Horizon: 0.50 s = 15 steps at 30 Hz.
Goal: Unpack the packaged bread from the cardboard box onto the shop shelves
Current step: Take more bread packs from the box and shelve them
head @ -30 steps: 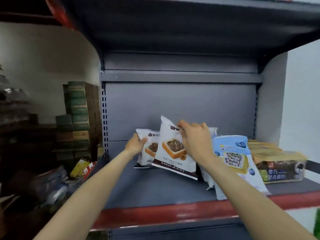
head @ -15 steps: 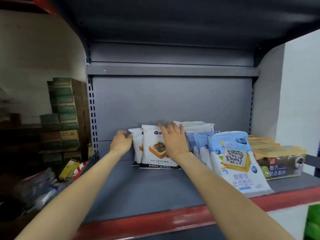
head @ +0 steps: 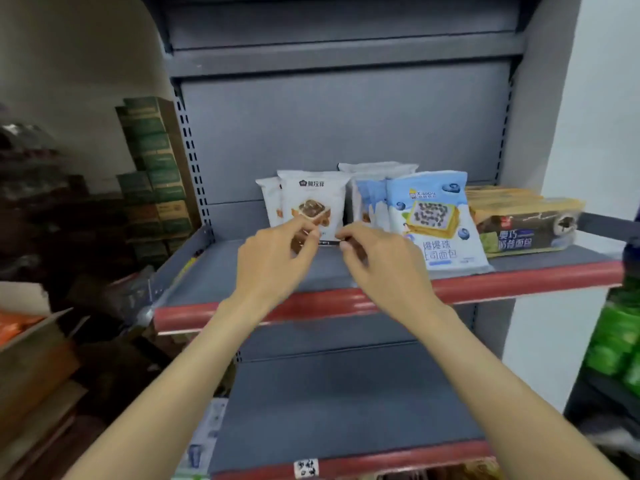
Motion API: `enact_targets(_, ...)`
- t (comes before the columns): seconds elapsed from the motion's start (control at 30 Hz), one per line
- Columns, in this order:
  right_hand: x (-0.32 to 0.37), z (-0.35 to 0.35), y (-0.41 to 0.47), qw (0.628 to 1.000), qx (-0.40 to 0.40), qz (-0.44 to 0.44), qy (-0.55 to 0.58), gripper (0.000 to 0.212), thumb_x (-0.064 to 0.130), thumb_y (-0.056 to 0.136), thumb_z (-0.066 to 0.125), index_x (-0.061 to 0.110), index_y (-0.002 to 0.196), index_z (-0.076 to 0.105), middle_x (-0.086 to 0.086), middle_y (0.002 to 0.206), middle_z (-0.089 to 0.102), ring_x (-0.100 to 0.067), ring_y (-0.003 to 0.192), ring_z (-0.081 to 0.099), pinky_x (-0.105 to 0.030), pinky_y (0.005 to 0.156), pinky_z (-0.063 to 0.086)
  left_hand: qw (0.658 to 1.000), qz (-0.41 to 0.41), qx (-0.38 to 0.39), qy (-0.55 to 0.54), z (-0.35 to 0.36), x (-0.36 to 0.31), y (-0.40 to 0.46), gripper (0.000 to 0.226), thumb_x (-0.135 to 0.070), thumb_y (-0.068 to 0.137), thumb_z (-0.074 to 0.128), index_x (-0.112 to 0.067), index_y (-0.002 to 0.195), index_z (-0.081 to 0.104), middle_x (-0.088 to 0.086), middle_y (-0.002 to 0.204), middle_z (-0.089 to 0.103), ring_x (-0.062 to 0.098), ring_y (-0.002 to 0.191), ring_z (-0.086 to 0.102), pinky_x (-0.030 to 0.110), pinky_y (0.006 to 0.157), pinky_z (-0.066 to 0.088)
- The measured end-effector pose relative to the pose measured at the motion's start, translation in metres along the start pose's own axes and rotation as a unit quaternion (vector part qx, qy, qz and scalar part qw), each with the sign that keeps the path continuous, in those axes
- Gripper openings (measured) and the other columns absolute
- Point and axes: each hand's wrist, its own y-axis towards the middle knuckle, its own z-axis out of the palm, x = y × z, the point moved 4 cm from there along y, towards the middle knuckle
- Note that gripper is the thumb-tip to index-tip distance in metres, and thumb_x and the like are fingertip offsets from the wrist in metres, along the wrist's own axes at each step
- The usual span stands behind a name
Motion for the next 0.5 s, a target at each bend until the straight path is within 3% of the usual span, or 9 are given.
enact_targets(0.13,-0.009,-0.035,-0.078,0.997,0.038,0.032,0.058,0.014,0.032,0.088,0.050,0.023,0.086,0.061,0.010,0.067,0.065,-0.016,0.058,0.060,-0.029,0.052,0.046,0.994,0.078,-0.056,0.051,0.004,-0.036,-0.075,0.029,-0.040,0.091,0.043,-0.025,0.079,0.065,-0.007,0.062,0.063,0.014,0.057,0.060,0.027,0.047,0.040)
enact_targets(0.23,-0.025,-0.044,-0.150,0.984,0.148,0.070,0.075,0.013,0.032,0.090,0.051,0.025,0.087,0.061,0.012,0.071,0.064,-0.016,0.065,0.061,-0.031,0.056,0.048,0.995,0.051,-0.035,0.085,0.017,-0.053,-0.141,0.028,-0.037,0.091,0.045,-0.024,0.077,0.066,-0.006,0.055,0.060,0.018,0.052,0.060,0.028,0.042,0.041)
enact_targets(0.33,-0.045,-0.040,-0.236,0.940,0.315,0.106,0.083,0.009,0.029,0.089,0.055,0.026,0.095,0.063,0.012,0.089,0.067,-0.017,0.084,0.063,-0.032,0.069,0.050,0.990,-0.060,0.098,0.085,0.041,-0.056,-0.215,0.023,-0.040,0.087,0.048,-0.027,0.084,0.066,-0.009,0.064,0.066,0.018,0.062,0.065,0.030,0.050,0.048)
enact_targets(0.43,-0.065,-0.036,-0.318,0.883,0.448,0.122,0.071,0.017,0.030,0.091,0.054,0.027,0.106,0.062,0.009,0.106,0.065,-0.019,0.099,0.061,-0.030,0.070,0.046,0.950,-0.180,0.250,0.059,0.068,-0.053,-0.291,0.015,-0.036,0.088,0.055,-0.027,0.093,0.066,-0.011,0.081,0.070,0.014,0.079,0.066,0.032,0.069,0.051)
enact_targets(0.5,-0.079,-0.033,-0.374,0.843,0.516,0.141,0.063,0.020,0.030,0.094,0.051,0.026,0.112,0.059,0.010,0.107,0.061,-0.018,0.099,0.060,-0.027,0.065,0.041,0.918,-0.242,0.312,0.045,0.081,-0.054,-0.344,0.012,-0.030,0.088,0.058,-0.027,0.097,0.066,-0.012,0.086,0.068,0.008,0.079,0.062,0.027,0.072,0.048)
